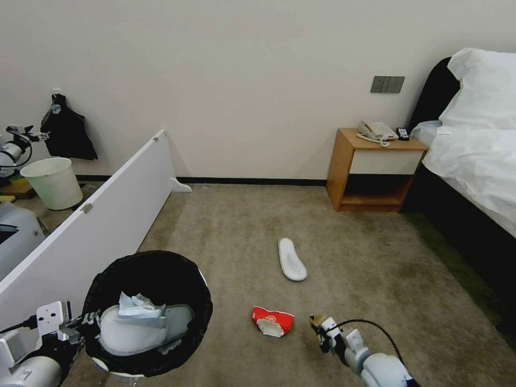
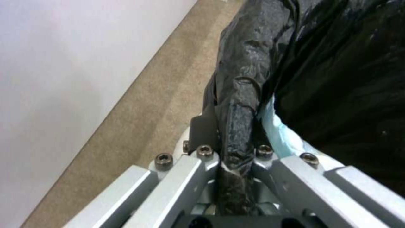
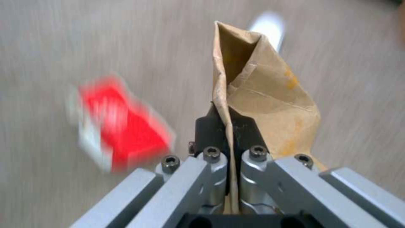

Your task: Pick up the trash bin, then pick up the garbage from the floor and place it into the trash bin.

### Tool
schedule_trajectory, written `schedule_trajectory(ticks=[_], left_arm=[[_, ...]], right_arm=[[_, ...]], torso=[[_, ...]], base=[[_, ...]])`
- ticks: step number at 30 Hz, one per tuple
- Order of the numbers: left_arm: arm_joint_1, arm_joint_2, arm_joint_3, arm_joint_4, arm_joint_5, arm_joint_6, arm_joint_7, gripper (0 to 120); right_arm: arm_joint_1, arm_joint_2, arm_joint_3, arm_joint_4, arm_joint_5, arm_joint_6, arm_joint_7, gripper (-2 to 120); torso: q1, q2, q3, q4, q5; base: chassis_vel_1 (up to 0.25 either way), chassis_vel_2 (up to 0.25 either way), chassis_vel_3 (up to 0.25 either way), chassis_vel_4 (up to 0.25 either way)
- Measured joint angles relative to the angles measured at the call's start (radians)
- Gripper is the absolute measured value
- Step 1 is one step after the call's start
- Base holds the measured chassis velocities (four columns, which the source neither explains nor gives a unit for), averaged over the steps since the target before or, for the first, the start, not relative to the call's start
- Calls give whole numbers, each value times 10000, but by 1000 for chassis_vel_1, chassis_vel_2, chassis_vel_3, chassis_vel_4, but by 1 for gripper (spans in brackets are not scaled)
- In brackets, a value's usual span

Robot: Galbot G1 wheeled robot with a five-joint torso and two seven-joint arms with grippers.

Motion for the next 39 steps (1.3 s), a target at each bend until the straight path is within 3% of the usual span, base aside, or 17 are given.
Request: schedule_trajectory(ticks=[5, 7, 8, 11, 14, 15, 17, 18, 20, 21, 23, 26, 39], left_arm=[[60, 52, 2, -10, -22, 0, -20, 2], [93, 59, 20, -15, -27, 2, -34, 2], [93, 59, 20, -15, -27, 2, -34, 2], [101, 59, 55, -8, -35, 11, -39, 2], [99, 60, 68, 7, -32, 15, -44, 2], [104, 63, 91, 15, -34, 22, -47, 2], [130, 92, 112, 23, -33, 29, -55, 2], [130, 92, 112, 23, -33, 29, -55, 2], [152, 117, 114, 25, -15, 34, -62, 2], [152, 117, 114, 25, -15, 34, -62, 2], [150, 123, 112, 25, -14, 35, -60, 2], [146, 123, 105, 17, -15, 37, -65, 2], [180, 173, 64, -76, -56, 70, -107, 2]], right_arm=[[348, -264, 295, 1541, 1661, 691, -82, 0], [848, -448, 93, 2349, 2952, 1079, -283, 0], [848, -448, 93, 2349, 2952, 1079, -283, 0], [2216, -519, -848, 3024, 4701, 1794, -898, 0], [2904, -442, -1314, 3058, 5245, 2056, -1160, 0], [3868, -247, -1851, 3059, 5865, 2335, -1415, 0], [5213, 288, -2861, 2997, 6757, 2579, -1710, 0], [5213, 288, -2861, 2997, 6757, 2579, -1710, 0], [6312, 1054, -3848, 2901, 7421, 2715, -1874, 0], [6312, 1054, -3848, 2901, 7421, 2715, -1874, 0], [7126, 1777, -4762, 2719, 7788, 2737, -1925, 0], [7395, 2033, -5146, 2595, 7833, 2765, -1958, 0], [7719, 2576, -6350, 2371, 7983, 2837, -2051, 0]], torso=[[0, -1, 0, 1, 0], [0, -1, 0, 0, -1], [0, -1, 0, 0, -1], [0, -1, 1, 1, -1], [0, -1, 1, -6, 2], [0, 0, 0, 5, -1], [0, -1, 1, 6, -4], [0, -1, 1, 6, -4], [0, 0, 1, 7, -6], [0, 0, 1, 7, -6], [0, -1, 1, 7, -4], [0, -1, 1, 0, -5], [0, 0, 1, -1, -3]], base=[[0, 0, 0, 0], [0, 0, 0, 0], [0, 0, 0, 0], [0, 0, 0, 0], [0, 0, 0, 0], [0, 0, 0, 0], [0, 0, 0, 0], [0, 0, 0, 0], [0, 0, 0, 0], [0, 0, 0, 0], [0, 0, 0, 0], [0, 0, 0, 0], [0, 0, 0, 0]])
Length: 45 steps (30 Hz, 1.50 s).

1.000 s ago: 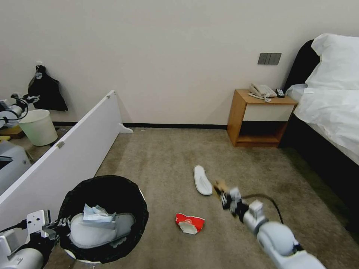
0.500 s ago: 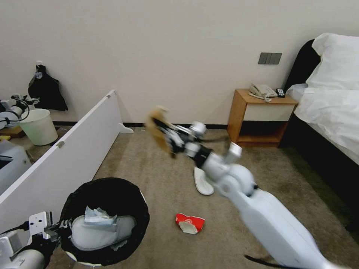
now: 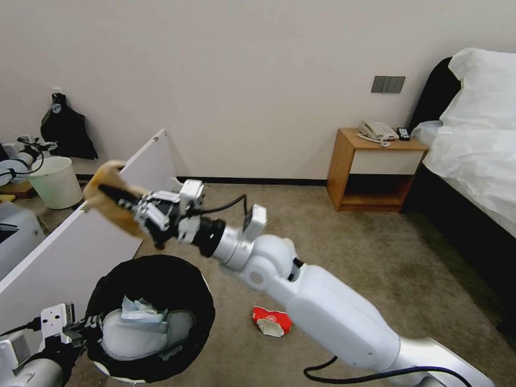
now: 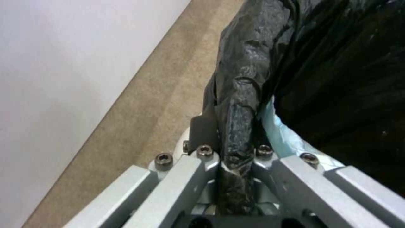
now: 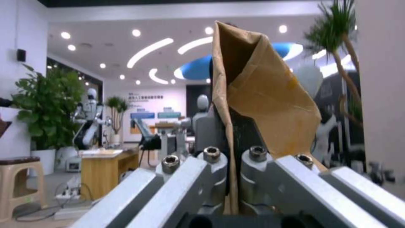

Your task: Pick up the trash bin, then pick up the garbage from the floor and place it into the trash bin.

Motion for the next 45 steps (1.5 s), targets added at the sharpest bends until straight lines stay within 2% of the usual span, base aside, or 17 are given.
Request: schedule_trajectory(ticks=[8, 15, 20, 45], left_arm=[[68, 18, -37, -76, -28, 29, -28, 2], [189, 122, -147, -283, -408, 478, -537, 2], [205, 163, -185, -328, -505, 539, -591, 2], [43, 196, -201, -389, -828, 576, -698, 2]], right_arm=[[-195, 67, -499, -105, -71, 0, 33, 0], [-1212, -542, -935, -173, -534, 6, 380, 0], [-1648, -871, -901, -279, -859, 61, 402, 0], [-2062, -854, -1646, -949, -1170, 116, 582, 0]], torso=[[0, 0, -1, 3, 0], [0, 0, -1, 2, 3], [0, 0, -2, 0, 3], [0, 0, -1, 2, 1]], base=[[0, 0, 0, 0], [0, 0, 0, 0], [0, 0, 0, 0], [0, 0, 0, 0]])
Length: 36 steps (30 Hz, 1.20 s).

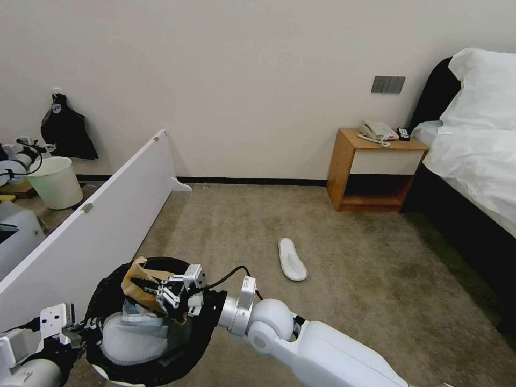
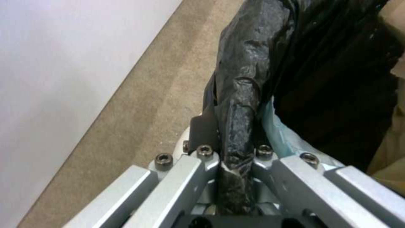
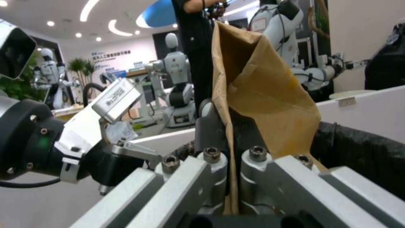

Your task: Pick up the trash bin, then pick up the garbage from the floor and place it into the trash bin.

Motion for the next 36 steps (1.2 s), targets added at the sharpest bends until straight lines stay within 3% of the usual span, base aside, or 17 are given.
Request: schedule_trajectory(ticks=[10, 11, 16, 20, 24, 25, 28, 30, 34, 36], left_arm=[[54, 0, -10, -63, -62, 1, -14, 2], [76, -2, -10, -63, -61, 3, -17, 2], [101, -2, -10, -65, -62, 6, -16, 2], [95, 0, -2, -68, -68, 10, -17, 2], [97, 7, -2, -71, -74, 13, -16, 2], [96, 11, -1, -71, -79, 14, -16, 2], [89, 16, -2, -70, -86, 15, -15, 2], [68, 23, 0, -71, -102, 16, -16, 2], [67, 23, 2, -71, -105, 17, -18, 2], [67, 36, 5, -71, -141, 21, -46, 2]], right_arm=[[-55, -5, -96, -138, -289, 93, 253, 2], [-60, -5, -95, -140, -313, 101, 327, 10], [-58, 8, -81, -138, -327, 109, 407, 22], [-35, 40, -77, -71, -327, 110, 482, 42], [-31, 32, -81, -21, -329, 109, 508, 52], [-28, 26, -83, 9, -332, 109, 525, 60], [-24, 21, -83, 33, -342, 107, 538, 65], [-17, -23, -96, 166, -360, 93, 600, 79], [-16, -44, -98, 224, -361, 87, 621, 84], [-4, -139, -98, 363, -365, 70, 674, 99]], torso=[[0, 0, 0, -1, 0], [0, 0, 0, -1, 0], [0, 0, 0, -1, 0], [0, 0, 0, 0, 0], [0, 0, 0, 0, 1], [0, 0, 0, 0, 1], [0, 0, 0, 0, 1], [0, 1, 0, 0, 1], [0, 1, 0, -1, 1], [0, 0, 0, 0, 1]], base=[[0, 0, 0, 0], [0, 0, 0, 0], [0, 0, 0, 0], [0, 0, 0, 0], [0, 0, 0, 0], [0, 0, 0, 0], [0, 0, 0, 0], [0, 0, 0, 0], [0, 0, 0, 0], [0, 0, 0, 0]])
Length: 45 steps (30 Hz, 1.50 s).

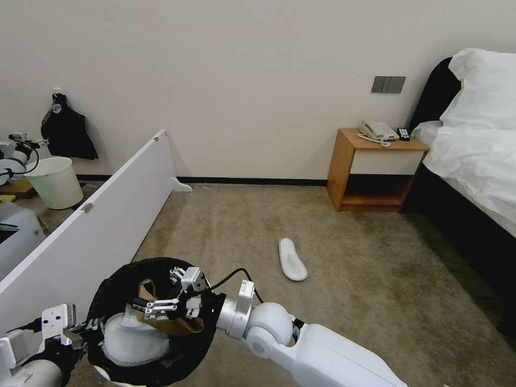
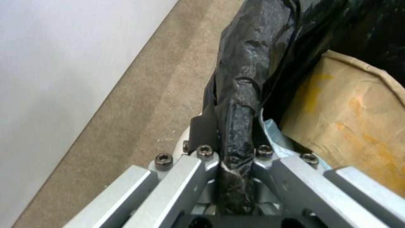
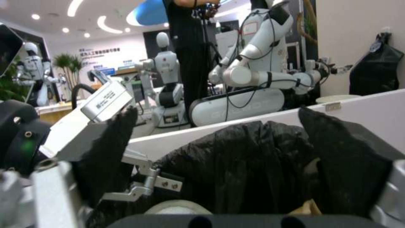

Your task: Pick up the trash bin, then pick up the garbage from the floor and place it into the trash bin.

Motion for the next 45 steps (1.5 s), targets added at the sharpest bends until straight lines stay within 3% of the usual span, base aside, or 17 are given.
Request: schedule_trajectory(ticks=[15, 25, 28, 32, 45], left_arm=[[20, 90, -84, 89, -100, 50, -168, 2], [-3, 19, -31, 247, -98, 78, -256, 2], [-24, -95, -75, 248, -119, 78, -231, 2], [-151, -144, -25, 272, -94, 78, -216, 2], [-266, -232, 27, 403, 24, 79, -164, 2]], right_arm=[[-278, -881, 586, 712, -6, -1, 88, 100], [-1129, -1760, 3164, 1183, 18, 0, 444, 100], [-2166, -2418, 4767, 1327, -206, -72, 710, 100], [-3262, -2700, 6131, 1488, -619, -295, 1126, 100], [-5253, -2217, 8369, 1511, -2197, -1864, 2302, 100]], torso=[[0, 0, 0, 0, 2], [0, 0, 0, -1, 0], [-1, 1, -1, -1, 1], [-1, 0, 0, 1, 2], [0, 0, 0, 0, 1]], base=[[0, 0, 0, 0], [0, 0, 0, 0], [0, 0, 0, 0], [0, 0, 0, 0], [0, 0, 0, 0]])
